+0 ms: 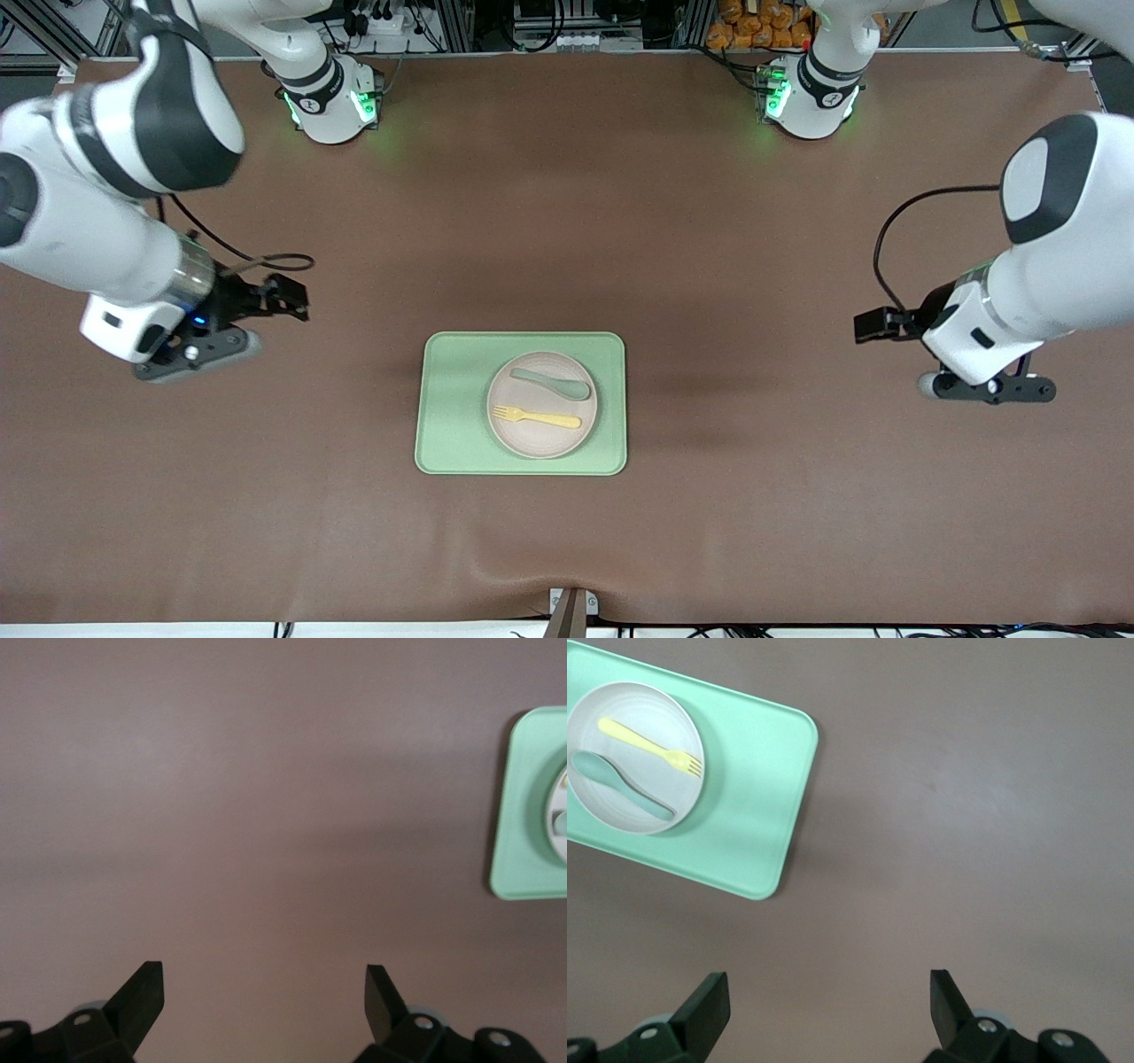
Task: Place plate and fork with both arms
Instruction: 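Release the plate and withdraw the left gripper while the right gripper approaches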
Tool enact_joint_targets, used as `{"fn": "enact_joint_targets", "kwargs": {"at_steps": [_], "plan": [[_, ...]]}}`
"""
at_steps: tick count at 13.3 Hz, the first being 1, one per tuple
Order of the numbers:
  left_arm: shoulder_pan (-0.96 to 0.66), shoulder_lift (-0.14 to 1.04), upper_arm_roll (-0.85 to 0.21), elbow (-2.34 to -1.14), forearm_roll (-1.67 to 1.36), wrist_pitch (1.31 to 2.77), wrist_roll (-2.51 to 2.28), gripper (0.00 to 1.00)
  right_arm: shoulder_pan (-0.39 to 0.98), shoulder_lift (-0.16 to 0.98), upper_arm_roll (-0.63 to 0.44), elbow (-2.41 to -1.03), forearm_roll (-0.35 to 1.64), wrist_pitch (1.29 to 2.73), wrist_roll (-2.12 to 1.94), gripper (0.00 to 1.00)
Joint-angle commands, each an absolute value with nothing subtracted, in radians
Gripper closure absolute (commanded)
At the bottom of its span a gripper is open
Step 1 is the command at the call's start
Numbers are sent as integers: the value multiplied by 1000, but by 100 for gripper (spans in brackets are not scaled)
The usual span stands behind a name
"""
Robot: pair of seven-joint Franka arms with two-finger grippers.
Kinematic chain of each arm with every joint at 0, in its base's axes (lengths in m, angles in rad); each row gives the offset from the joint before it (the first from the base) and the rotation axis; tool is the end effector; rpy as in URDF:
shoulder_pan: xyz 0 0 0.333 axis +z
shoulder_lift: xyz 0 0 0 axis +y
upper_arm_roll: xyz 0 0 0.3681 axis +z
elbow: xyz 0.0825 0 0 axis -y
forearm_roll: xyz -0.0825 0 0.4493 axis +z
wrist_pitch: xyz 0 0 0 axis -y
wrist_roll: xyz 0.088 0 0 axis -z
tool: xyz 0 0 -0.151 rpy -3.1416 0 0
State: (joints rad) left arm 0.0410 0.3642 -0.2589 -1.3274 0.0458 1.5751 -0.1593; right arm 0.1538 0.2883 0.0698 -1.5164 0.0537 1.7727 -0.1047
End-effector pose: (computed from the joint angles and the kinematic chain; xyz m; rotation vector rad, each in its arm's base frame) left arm 0.7220 -0.1228 0.5220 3.1099 -0.0773 -0.1737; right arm 0.7046 0.1622 0.4856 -3.0330 -0.4803 0.0547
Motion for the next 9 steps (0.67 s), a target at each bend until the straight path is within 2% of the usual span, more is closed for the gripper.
{"fn": "enact_joint_targets", "kwargs": {"at_steps": [1, 5, 9], "plan": [[95, 253, -265, -1376, 75, 1513, -138, 0, 221, 369, 63, -1477, 48, 1851, -124, 0], [225, 128, -267, -1371, 74, 1433, -35, 0, 290, 547, 61, -1323, -1, 1931, -262, 0], [277, 45, -261, -1365, 69, 1419, -15, 0, 337, 667, 63, -1302, 0, 2124, -342, 0]]}}
